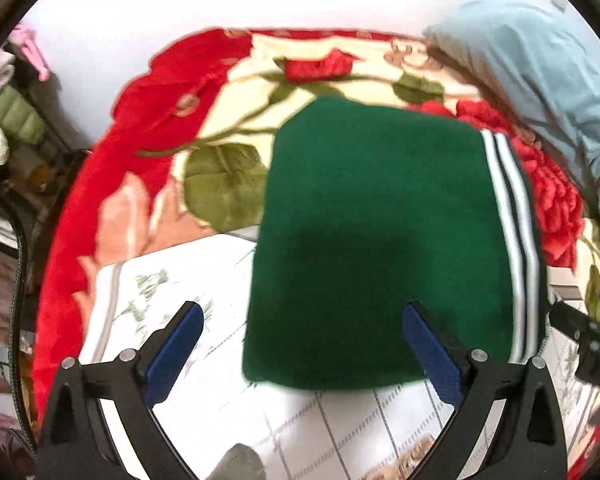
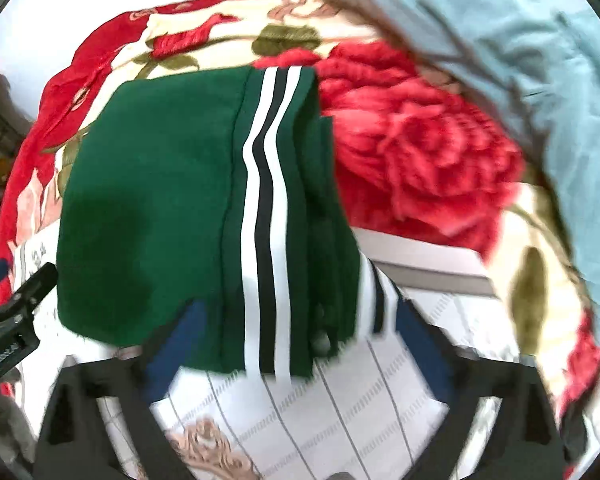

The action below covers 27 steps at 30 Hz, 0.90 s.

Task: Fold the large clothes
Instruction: 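Release the bundle and lift both tools away from it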

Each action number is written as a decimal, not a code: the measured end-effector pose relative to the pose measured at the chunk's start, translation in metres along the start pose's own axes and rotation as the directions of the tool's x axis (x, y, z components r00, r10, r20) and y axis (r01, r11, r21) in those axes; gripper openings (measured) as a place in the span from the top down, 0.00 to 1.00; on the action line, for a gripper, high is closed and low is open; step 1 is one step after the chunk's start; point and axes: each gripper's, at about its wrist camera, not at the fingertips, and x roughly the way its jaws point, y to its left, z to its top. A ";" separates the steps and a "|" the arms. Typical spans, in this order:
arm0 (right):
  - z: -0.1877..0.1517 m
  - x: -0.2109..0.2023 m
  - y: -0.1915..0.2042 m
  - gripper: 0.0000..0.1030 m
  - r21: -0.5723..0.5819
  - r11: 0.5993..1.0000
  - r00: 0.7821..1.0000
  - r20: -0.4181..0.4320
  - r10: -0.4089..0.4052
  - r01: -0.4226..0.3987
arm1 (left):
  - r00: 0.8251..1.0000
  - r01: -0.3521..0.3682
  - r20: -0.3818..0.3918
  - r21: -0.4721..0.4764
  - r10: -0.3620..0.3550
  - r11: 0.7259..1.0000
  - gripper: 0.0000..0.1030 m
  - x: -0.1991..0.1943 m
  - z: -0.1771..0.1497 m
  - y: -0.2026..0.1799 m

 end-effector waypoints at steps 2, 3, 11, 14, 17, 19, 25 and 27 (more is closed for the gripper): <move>-0.022 -0.035 0.002 0.00 -0.002 0.999 0.998 0.035 -0.051 0.051 | 1.000 0.000 0.026 -0.015 0.000 1.000 0.01 -0.027 -0.003 0.000; -0.030 -0.053 0.003 0.00 0.004 0.997 0.996 0.053 -0.076 0.076 | 0.999 0.005 0.044 -0.023 -0.004 1.000 0.01 -0.043 -0.006 0.001; -0.095 -0.189 0.009 0.00 0.054 0.991 0.982 0.137 -0.130 0.124 | 0.993 0.038 0.117 -0.039 -0.033 0.999 0.01 -0.160 -0.030 0.007; -0.124 -0.243 0.009 0.00 0.066 0.990 0.977 0.167 -0.131 0.122 | 0.990 0.044 0.133 -0.042 -0.039 0.998 0.01 -0.208 -0.046 0.009; -0.150 -0.294 0.009 0.00 0.070 0.990 0.969 0.204 -0.137 0.125 | 0.989 0.041 0.146 -0.043 -0.035 0.998 0.01 -0.255 -0.062 0.018; -0.168 -0.331 0.010 0.00 0.074 0.989 0.963 0.228 -0.145 0.131 | 0.986 0.044 0.160 -0.039 -0.038 0.998 0.01 -0.288 -0.073 0.022; -0.219 -0.435 0.015 0.00 0.067 0.990 0.943 0.303 -0.140 0.126 | 0.980 0.056 0.196 -0.046 -0.046 0.997 0.01 -0.372 -0.102 0.031; -0.237 -0.471 0.017 0.00 0.062 0.990 0.933 0.333 -0.138 0.124 | 0.976 0.055 0.215 -0.045 -0.044 0.997 0.01 -0.400 -0.112 0.031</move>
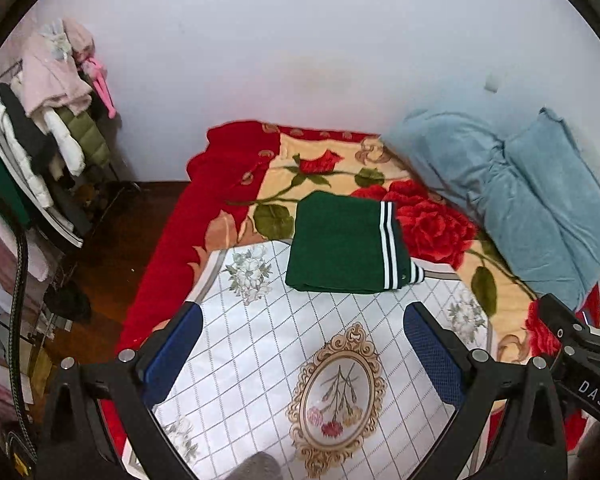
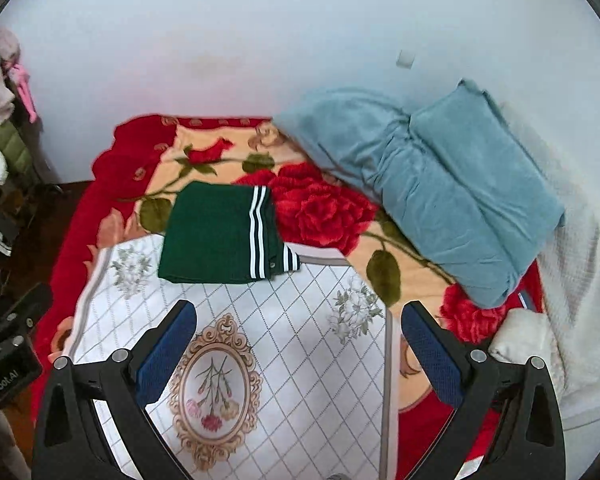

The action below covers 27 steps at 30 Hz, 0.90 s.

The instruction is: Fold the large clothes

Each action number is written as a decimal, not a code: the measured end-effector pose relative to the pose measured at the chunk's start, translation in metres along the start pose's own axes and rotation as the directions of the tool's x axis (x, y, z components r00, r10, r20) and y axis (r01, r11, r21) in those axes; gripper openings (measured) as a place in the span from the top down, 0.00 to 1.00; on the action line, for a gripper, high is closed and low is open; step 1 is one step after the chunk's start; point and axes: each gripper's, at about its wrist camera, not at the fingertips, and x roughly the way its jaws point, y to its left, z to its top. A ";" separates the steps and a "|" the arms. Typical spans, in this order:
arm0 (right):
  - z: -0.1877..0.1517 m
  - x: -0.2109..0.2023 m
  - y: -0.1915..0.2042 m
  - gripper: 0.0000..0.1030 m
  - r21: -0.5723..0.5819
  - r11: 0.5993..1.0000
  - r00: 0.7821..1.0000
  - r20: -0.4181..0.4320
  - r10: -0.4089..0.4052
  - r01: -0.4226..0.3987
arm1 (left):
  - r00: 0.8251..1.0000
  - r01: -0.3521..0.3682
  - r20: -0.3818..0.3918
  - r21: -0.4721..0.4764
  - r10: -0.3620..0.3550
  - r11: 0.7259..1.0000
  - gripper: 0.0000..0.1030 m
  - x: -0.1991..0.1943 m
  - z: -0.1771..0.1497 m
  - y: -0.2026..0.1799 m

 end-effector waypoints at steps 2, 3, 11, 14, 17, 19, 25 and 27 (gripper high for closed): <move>-0.005 -0.032 -0.003 0.00 -0.007 1.000 1.000 0.031 -0.002 0.002 | 1.000 0.008 0.017 0.000 -0.008 1.000 0.01 -0.026 -0.003 -0.001; -0.008 -0.048 -0.005 0.00 -0.009 1.000 0.999 0.042 -0.005 0.006 | 1.000 0.008 0.027 0.001 -0.008 1.000 0.01 -0.038 -0.005 -0.001; -0.024 -0.141 -0.024 0.00 0.010 1.000 0.995 0.099 0.001 -0.002 | 0.996 -0.004 0.085 0.000 0.004 1.000 0.01 -0.108 -0.012 0.006; -0.030 -0.166 -0.025 0.00 0.017 1.000 0.994 0.106 0.013 -0.015 | 0.997 -0.010 0.082 0.008 0.009 1.000 0.01 -0.123 -0.014 0.007; -0.031 -0.187 -0.025 0.00 0.020 0.999 0.993 0.117 0.026 -0.029 | 0.997 -0.007 0.082 0.004 0.007 1.000 0.01 -0.136 -0.015 0.008; -0.032 -0.199 -0.025 0.00 0.024 0.999 0.991 0.125 0.041 -0.044 | 0.996 -0.010 0.087 0.009 0.009 1.000 0.01 -0.143 -0.016 0.009; -0.033 -0.222 -0.025 0.00 0.012 0.999 0.988 0.150 0.035 -0.037 | 0.993 -0.023 0.116 0.000 0.023 1.000 0.01 -0.162 -0.020 0.013; -0.033 -0.226 -0.024 0.00 0.009 0.999 0.987 0.155 0.037 -0.039 | 0.992 -0.024 0.122 -0.010 0.025 1.000 0.01 -0.165 -0.021 0.014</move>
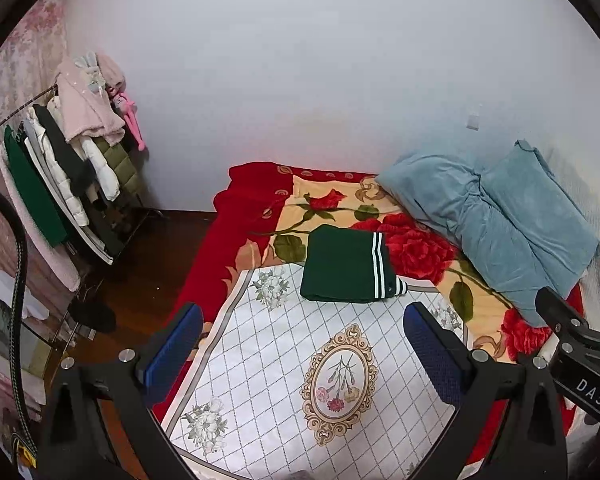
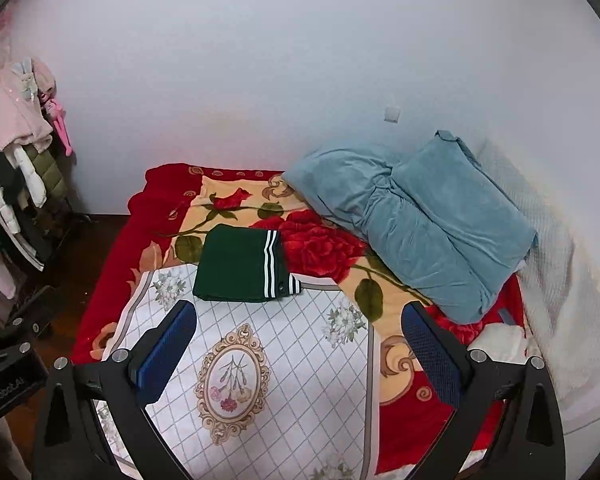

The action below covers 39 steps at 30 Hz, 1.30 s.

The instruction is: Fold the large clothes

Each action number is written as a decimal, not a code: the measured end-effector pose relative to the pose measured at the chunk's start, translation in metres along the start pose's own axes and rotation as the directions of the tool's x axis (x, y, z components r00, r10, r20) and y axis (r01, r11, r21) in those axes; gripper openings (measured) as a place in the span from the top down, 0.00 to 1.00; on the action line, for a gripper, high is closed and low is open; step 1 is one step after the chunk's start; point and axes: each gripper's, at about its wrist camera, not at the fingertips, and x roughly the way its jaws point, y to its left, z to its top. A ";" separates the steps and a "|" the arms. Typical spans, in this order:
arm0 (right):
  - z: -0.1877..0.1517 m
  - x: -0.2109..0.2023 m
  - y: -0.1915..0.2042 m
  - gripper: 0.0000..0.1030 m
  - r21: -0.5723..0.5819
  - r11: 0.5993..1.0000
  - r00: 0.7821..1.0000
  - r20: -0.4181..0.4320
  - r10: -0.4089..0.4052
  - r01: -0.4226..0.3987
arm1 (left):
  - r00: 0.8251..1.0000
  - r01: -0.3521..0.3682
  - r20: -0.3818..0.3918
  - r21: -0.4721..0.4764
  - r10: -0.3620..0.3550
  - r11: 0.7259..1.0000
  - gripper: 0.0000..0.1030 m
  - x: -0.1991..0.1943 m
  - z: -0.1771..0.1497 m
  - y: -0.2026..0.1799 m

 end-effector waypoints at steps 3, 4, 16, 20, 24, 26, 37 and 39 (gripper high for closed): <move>0.000 -0.006 0.002 0.00 -0.008 1.000 1.000 0.009 -0.006 0.006 | 1.000 0.011 0.009 -0.010 -0.011 1.000 0.01 -0.005 -0.003 0.002; 0.000 -0.008 0.003 0.00 -0.012 1.000 1.000 0.009 -0.006 0.006 | 1.000 0.011 0.011 -0.009 -0.011 1.000 0.01 -0.007 -0.004 0.002; -0.004 -0.025 -0.001 0.00 -0.010 1.000 0.999 0.035 -0.006 0.007 | 1.000 0.008 0.026 -0.013 -0.007 1.000 0.01 -0.019 -0.007 0.002; -0.003 -0.027 0.000 0.00 -0.011 1.000 0.999 0.039 0.000 0.000 | 1.000 0.005 0.028 -0.012 -0.005 1.000 0.01 -0.023 -0.007 0.000; -0.007 -0.032 0.001 0.00 -0.009 1.000 0.999 0.038 0.002 -0.001 | 0.999 0.002 0.032 -0.008 -0.002 1.000 0.01 -0.024 -0.007 0.000; -0.009 -0.035 0.001 0.00 -0.008 1.000 0.999 0.038 0.002 -0.002 | 0.999 0.005 0.032 -0.006 -0.005 1.000 0.01 -0.025 -0.008 0.001; -0.011 -0.039 0.003 0.00 -0.010 1.000 0.999 0.037 0.002 -0.002 | 0.999 0.005 0.034 -0.001 -0.004 1.000 0.01 -0.028 -0.010 0.000; -0.012 -0.040 0.004 0.00 -0.012 1.000 0.999 0.038 0.001 -0.001 | 0.999 0.006 0.034 -0.001 -0.006 1.000 0.01 -0.029 -0.011 0.000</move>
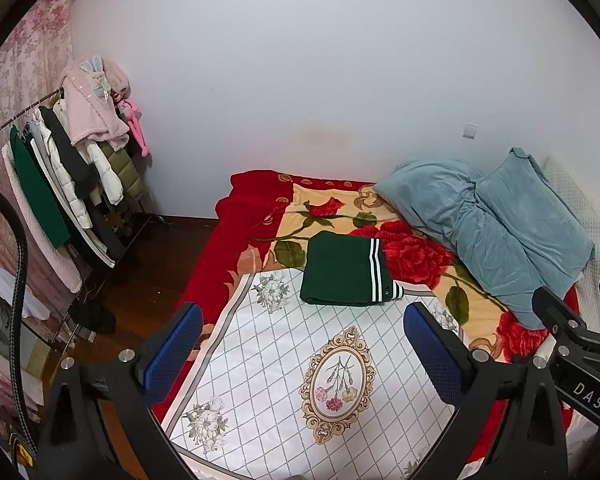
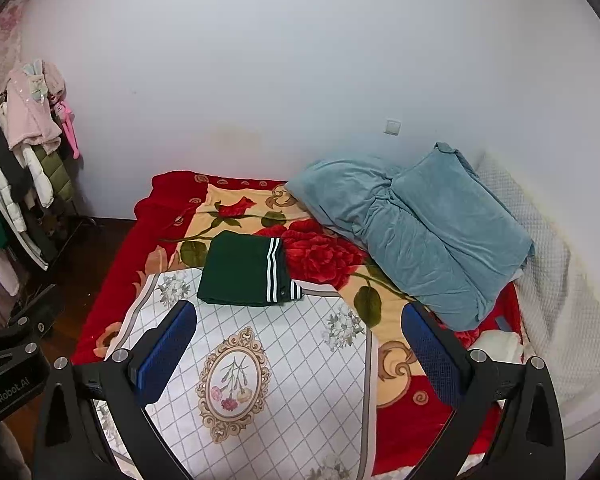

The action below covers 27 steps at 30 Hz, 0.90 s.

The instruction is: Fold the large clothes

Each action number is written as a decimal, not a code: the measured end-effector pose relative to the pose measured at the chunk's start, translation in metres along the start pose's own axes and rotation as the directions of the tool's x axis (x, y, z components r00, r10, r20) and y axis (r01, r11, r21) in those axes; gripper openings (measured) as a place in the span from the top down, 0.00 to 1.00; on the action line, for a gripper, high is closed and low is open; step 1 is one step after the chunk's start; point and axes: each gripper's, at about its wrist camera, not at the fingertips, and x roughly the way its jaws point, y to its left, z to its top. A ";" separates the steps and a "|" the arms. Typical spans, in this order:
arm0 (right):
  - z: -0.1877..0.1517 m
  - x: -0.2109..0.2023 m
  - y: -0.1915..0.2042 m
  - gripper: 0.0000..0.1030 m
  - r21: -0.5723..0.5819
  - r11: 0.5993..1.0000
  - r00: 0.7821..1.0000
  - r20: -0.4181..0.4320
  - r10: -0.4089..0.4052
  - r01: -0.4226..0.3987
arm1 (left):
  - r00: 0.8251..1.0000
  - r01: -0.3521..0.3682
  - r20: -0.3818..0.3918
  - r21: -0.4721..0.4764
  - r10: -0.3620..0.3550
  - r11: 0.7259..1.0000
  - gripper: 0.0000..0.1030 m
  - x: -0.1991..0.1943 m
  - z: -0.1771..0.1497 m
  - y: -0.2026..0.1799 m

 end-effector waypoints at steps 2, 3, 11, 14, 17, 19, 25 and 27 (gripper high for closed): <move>0.000 0.000 0.000 0.00 0.003 1.000 1.000 0.000 0.000 0.000 | 1.000 -0.001 0.001 0.001 0.001 1.000 0.01 0.000 0.000 0.000; 0.000 0.000 0.000 0.00 0.002 1.000 1.000 0.000 -0.001 0.001 | 1.000 0.000 0.000 0.001 0.000 1.000 0.01 0.000 0.000 0.000; 0.000 0.000 0.000 0.00 0.002 1.000 1.000 -0.001 0.000 0.000 | 1.000 0.002 0.000 -0.001 -0.002 1.000 0.01 -0.001 0.000 0.000; 0.000 0.000 0.000 0.00 0.001 1.000 1.000 0.001 0.000 0.000 | 1.000 0.001 -0.001 0.001 -0.001 1.000 0.01 -0.001 0.000 0.001; 0.000 0.000 0.000 0.00 0.002 1.000 1.000 0.002 0.000 0.000 | 1.000 0.000 0.001 -0.003 0.000 1.000 0.01 -0.003 0.001 -0.001; 0.000 0.000 0.000 0.00 0.000 1.000 1.000 0.004 0.000 0.000 | 1.000 -0.001 0.002 -0.003 0.001 1.000 0.01 -0.004 0.002 -0.001; 0.004 0.000 0.001 0.00 -0.002 1.000 1.000 0.008 0.006 -0.006 | 1.000 -0.003 0.001 -0.002 0.003 1.000 0.01 -0.005 0.003 -0.002; 0.004 0.000 0.001 0.00 -0.002 1.000 1.000 0.006 0.007 -0.007 | 1.000 -0.004 0.002 -0.006 0.004 1.000 0.01 -0.006 0.004 -0.002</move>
